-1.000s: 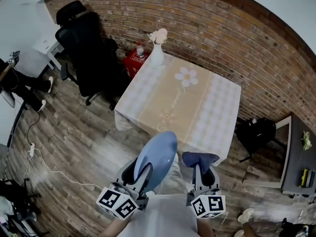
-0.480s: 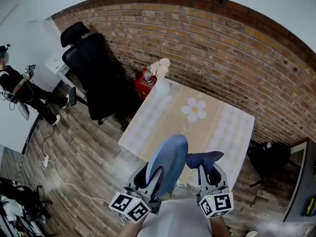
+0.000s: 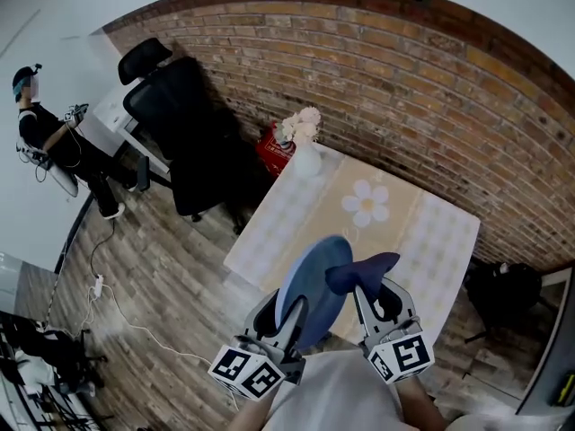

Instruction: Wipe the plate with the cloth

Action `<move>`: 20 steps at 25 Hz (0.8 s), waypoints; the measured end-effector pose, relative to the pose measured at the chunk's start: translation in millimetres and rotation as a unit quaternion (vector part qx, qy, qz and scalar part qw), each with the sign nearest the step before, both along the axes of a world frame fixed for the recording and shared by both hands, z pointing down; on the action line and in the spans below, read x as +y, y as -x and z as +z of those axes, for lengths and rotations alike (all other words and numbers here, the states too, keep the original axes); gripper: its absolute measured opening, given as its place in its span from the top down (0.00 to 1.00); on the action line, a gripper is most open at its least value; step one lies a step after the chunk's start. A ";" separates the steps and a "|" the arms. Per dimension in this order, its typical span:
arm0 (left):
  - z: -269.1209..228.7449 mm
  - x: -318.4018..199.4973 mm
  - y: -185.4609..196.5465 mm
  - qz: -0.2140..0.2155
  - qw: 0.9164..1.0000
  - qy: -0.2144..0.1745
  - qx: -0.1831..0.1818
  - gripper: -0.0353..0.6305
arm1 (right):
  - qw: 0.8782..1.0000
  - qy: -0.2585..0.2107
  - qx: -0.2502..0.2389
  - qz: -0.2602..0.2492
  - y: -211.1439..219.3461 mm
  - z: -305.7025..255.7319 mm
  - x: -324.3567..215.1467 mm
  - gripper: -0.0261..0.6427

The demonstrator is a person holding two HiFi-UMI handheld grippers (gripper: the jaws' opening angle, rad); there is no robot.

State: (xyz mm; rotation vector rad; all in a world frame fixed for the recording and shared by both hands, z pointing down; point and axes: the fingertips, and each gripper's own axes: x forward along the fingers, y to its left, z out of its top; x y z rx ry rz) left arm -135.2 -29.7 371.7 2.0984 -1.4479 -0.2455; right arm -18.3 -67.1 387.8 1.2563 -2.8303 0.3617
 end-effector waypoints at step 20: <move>8.3 -7.4 -25.2 0.052 0.999 0.014 -0.005 0.68 | 0.996 -0.020 -0.051 -0.076 63.7 -25.2 -15.1 0.80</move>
